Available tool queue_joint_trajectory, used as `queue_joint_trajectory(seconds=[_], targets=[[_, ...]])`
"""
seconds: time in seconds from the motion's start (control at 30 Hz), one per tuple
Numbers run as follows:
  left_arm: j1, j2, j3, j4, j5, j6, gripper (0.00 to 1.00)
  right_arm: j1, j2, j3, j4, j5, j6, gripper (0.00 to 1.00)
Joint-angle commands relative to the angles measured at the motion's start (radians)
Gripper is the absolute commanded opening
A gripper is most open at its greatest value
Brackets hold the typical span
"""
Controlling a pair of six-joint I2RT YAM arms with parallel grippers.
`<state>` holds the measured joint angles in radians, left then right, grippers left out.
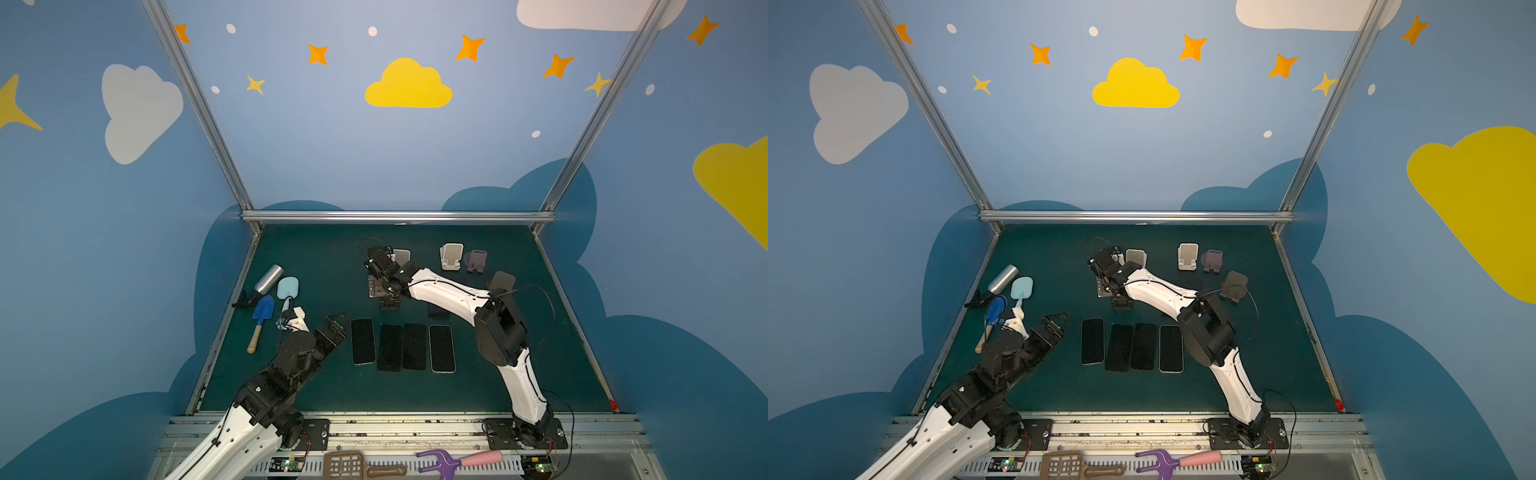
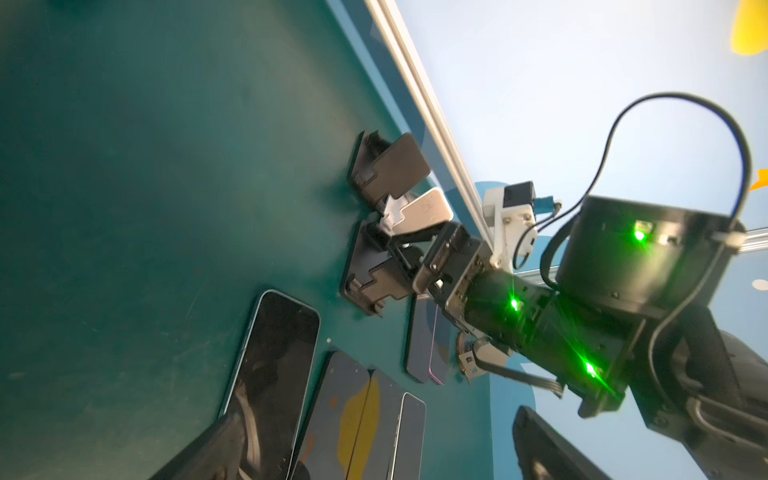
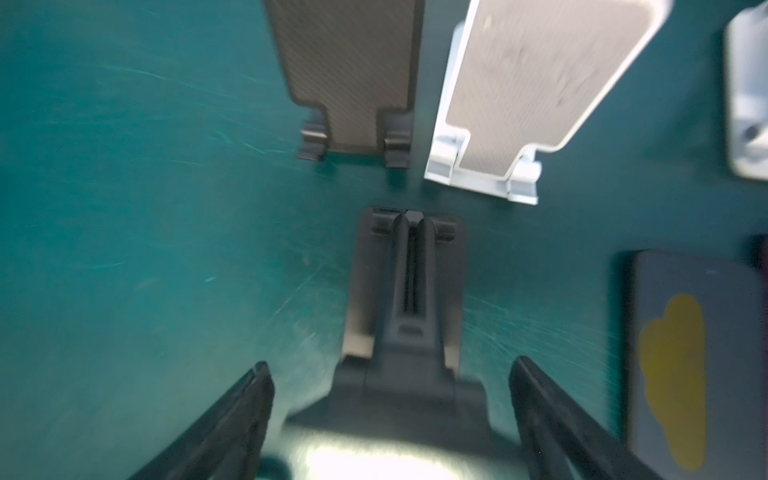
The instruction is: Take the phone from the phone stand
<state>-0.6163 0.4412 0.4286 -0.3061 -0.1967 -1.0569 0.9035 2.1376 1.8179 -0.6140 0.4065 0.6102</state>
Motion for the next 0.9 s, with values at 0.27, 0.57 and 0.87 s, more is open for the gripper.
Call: queue_joint_trajectory(seconds=[0.27,0.57,0.87], targets=[[0.000,0.068,0.301,-0.253,-0.220,0.308,1.00,0.008,-0.601,-0.426,0.148,0.073,-0.217,0.89],[0.000,0.324,0.433,-0.374,-0.471,0.254,1.00,-0.001,-1.186,-0.955,0.450,0.161,-0.566,0.91],[0.006,0.171,-0.044,0.500,-0.568,0.755,1.00,-0.297,-1.270,-1.129,0.394,0.223,-0.679,0.91]])
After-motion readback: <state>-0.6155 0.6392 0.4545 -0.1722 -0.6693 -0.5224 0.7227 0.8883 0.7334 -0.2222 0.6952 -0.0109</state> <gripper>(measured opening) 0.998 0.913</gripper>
